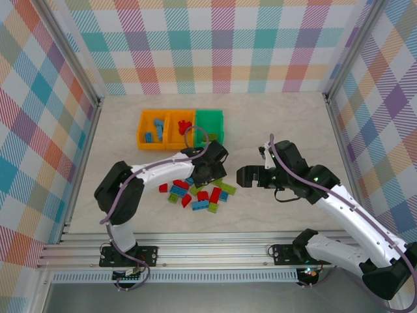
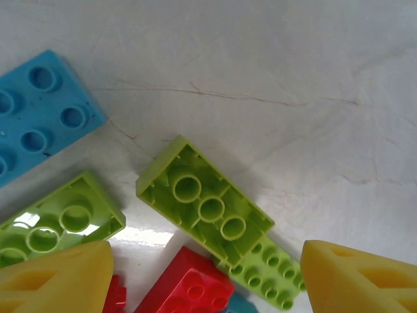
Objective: Sort the legos into containers by color
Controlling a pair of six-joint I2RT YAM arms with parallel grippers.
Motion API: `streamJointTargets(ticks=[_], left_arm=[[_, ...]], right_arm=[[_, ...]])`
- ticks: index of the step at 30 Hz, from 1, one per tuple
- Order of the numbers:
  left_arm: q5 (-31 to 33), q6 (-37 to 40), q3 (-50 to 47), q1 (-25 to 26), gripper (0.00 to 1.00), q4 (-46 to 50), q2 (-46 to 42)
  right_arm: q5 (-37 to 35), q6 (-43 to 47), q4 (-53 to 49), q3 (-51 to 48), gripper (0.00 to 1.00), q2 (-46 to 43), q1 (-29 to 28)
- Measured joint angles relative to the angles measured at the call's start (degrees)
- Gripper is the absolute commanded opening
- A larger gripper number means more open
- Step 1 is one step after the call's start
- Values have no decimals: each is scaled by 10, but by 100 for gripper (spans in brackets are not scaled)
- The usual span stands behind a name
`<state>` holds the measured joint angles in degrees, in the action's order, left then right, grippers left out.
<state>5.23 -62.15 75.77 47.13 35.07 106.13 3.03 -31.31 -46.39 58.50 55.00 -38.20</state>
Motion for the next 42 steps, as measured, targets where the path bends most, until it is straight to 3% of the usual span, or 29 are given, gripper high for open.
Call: streamJointTargets(ticks=[4,8,19,26,30,36,40,42], left_arm=[[-1,-33,43,0,76,10,53],[-10,-58,48,0,67,17,75],[-17,-60,61,-5,28,36,94],[22,63,86,-47,30,23,39],[43,182,214,-99,30,11,37],[50,285,425,-147,34,-10,147],[54,307,456,-155,42,-7,220],[57,313,458,-158,52,-5,248]], right_arm=[[0,0,1,-2,100,-3,0],[0,-3,2,-10,100,-5,0],[-2,-11,2,-13,100,-10,0],[-2,-12,3,-13,100,-10,0],[-2,-13,5,-13,100,-10,0],[-1,-15,12,-15,100,-10,0],[0,-17,13,-16,100,-14,0],[0,-19,13,-16,100,-19,0]])
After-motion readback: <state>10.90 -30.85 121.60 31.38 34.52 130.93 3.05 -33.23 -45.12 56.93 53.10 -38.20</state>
